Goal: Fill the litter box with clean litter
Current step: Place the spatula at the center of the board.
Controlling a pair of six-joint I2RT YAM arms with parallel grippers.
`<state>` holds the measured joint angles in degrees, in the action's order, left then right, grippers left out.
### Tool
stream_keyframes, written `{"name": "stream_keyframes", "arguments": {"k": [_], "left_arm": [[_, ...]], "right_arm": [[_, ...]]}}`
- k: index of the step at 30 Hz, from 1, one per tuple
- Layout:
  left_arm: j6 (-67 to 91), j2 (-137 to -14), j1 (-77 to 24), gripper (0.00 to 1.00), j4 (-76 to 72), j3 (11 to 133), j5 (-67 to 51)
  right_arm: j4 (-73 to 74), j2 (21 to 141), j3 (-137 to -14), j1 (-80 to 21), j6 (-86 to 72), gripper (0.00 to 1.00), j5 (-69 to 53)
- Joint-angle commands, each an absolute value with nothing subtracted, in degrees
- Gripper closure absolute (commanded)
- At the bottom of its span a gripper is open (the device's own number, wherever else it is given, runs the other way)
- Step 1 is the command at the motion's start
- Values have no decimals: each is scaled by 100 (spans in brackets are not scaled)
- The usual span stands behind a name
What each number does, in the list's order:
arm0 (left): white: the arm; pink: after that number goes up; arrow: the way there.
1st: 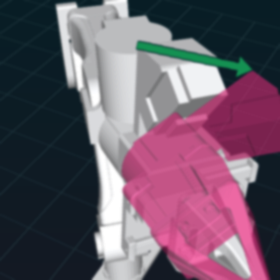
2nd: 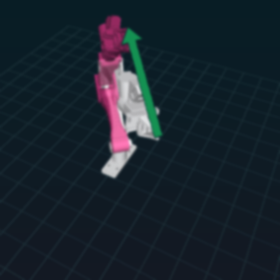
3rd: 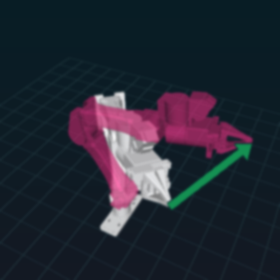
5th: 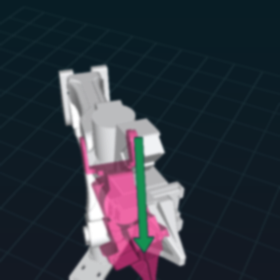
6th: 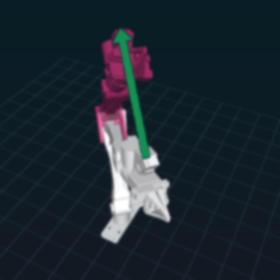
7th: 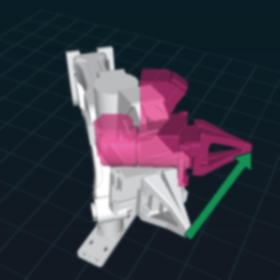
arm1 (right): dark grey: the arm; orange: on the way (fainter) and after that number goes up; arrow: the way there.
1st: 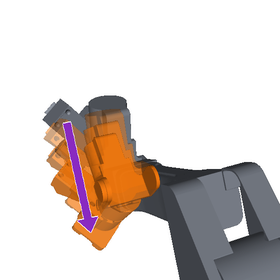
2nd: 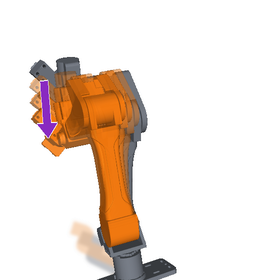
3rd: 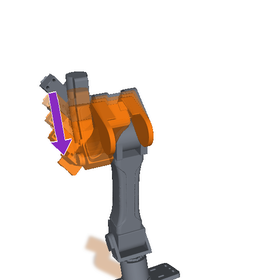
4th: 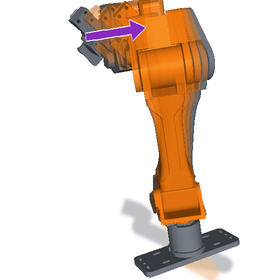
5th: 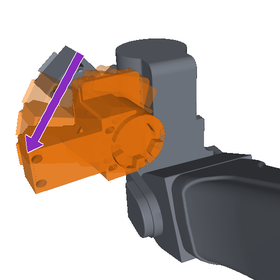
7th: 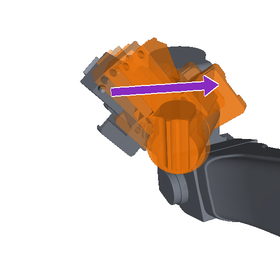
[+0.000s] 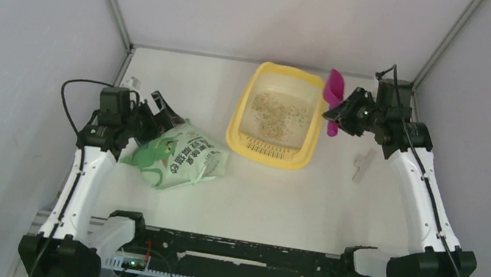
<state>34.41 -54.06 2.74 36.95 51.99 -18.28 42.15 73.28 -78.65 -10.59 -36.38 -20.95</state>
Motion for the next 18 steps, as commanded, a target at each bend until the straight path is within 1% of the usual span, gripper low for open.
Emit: {"name": "stream_keyframes", "arguments": {"k": [1,4,7,9,13,18], "left_arm": [[3255,-5780,222,0,3655,5664,-1474],[3264,-5949,100,0,3701,5743,-1335],[3262,-6034,53,0,3682,5743,-1212],[3248,-6093,-117,0,3648,5727,-1179],[3222,-6242,-132,0,3565,5689,-1254],[3153,-6404,-132,0,3494,5748,-1257]], "right_arm": [[5282,7746,-7611,-546,-2123,100,-205],[5245,8053,-7603,-430,-1697,100,527],[5001,8365,-7607,-343,-1451,100,952],[4839,8666,-7659,-309,-1392,97,1008],[4545,9414,-7873,-355,-1184,92,1184],[3966,9945,-7890,-435,-784,90,1263]]}}
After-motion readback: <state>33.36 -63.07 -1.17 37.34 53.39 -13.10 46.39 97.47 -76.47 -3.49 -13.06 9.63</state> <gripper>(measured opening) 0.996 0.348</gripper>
